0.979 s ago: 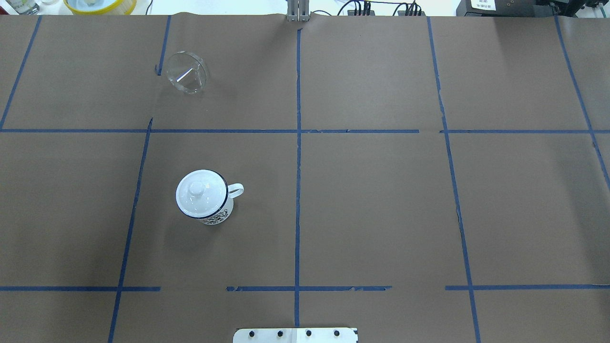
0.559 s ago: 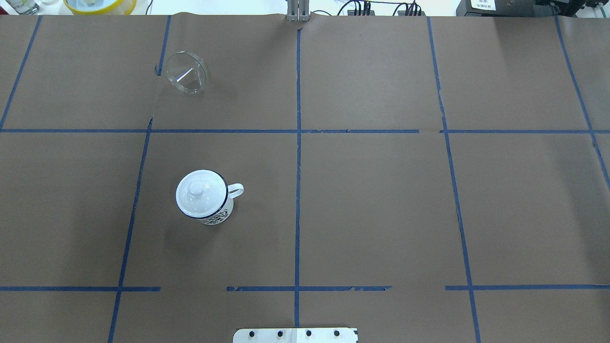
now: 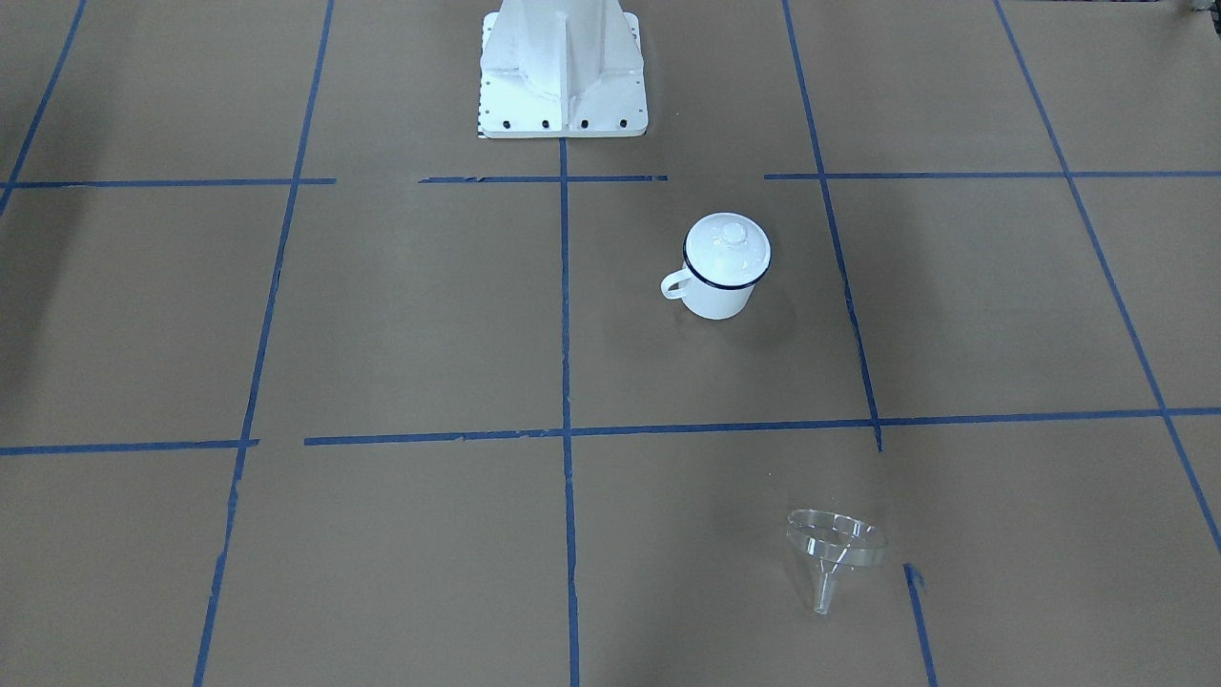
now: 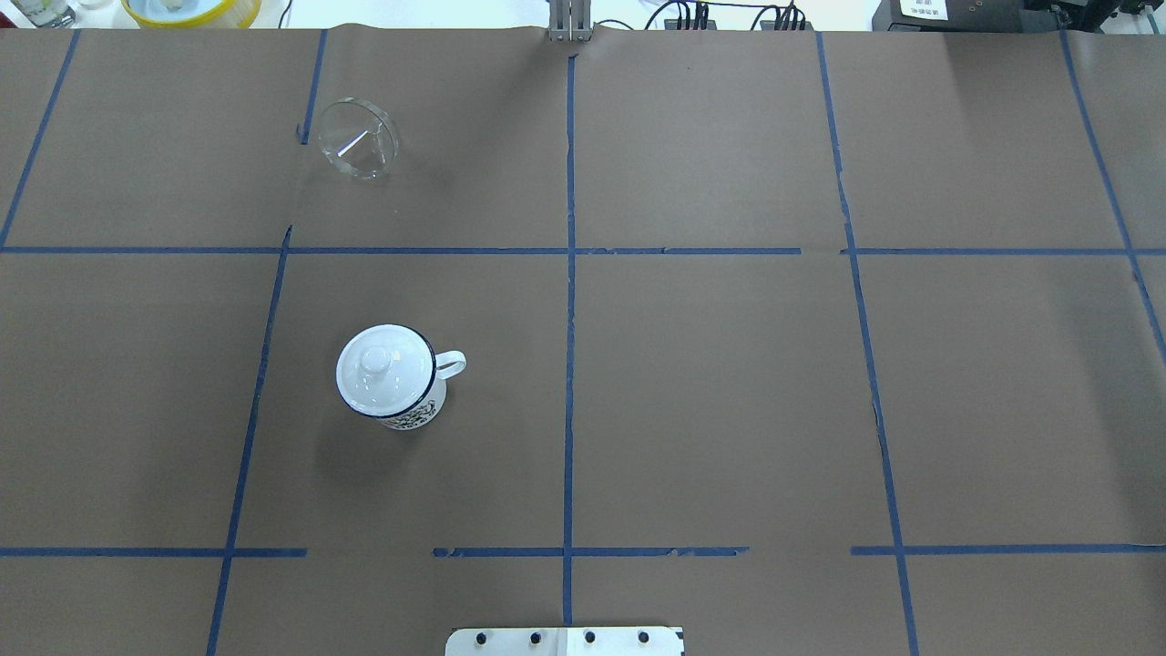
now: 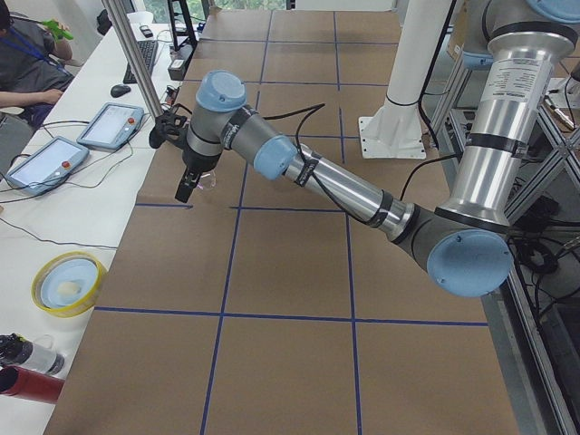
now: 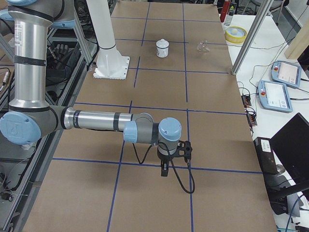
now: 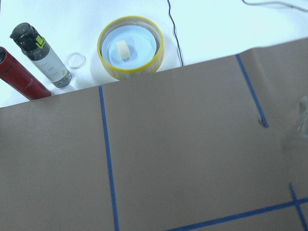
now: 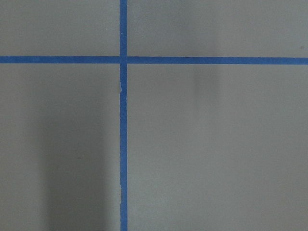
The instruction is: Place funnel on cup
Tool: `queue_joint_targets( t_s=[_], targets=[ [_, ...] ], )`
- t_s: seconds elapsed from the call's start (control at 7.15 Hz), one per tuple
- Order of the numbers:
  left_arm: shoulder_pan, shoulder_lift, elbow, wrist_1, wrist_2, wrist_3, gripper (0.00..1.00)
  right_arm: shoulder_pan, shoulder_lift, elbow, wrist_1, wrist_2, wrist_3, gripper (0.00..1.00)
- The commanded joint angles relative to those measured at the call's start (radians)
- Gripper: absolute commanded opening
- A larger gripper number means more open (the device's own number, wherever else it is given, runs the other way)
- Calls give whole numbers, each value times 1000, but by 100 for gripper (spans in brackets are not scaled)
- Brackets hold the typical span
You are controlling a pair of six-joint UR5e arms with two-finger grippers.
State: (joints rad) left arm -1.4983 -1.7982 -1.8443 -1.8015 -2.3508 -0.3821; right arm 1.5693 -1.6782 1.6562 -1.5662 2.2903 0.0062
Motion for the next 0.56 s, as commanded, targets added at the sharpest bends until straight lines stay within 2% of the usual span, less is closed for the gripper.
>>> queue_joint_targets(
  t_s=[0.0,0.14,0.28,0.42],
  targets=[
    [217,-21,-42,-42,-82,-294,100,0,0,1,0,0,0,100],
    [333,-36,-84,-41,-37,-477,100,0,0,1,0,0,0,100],
    [443,-65,-104,-38,57,-630,100,0,0,1,0,0,0,100],
    [540,-111,-105,31,141,-734,100,0,0,1,0,0,0,100]
  ],
)
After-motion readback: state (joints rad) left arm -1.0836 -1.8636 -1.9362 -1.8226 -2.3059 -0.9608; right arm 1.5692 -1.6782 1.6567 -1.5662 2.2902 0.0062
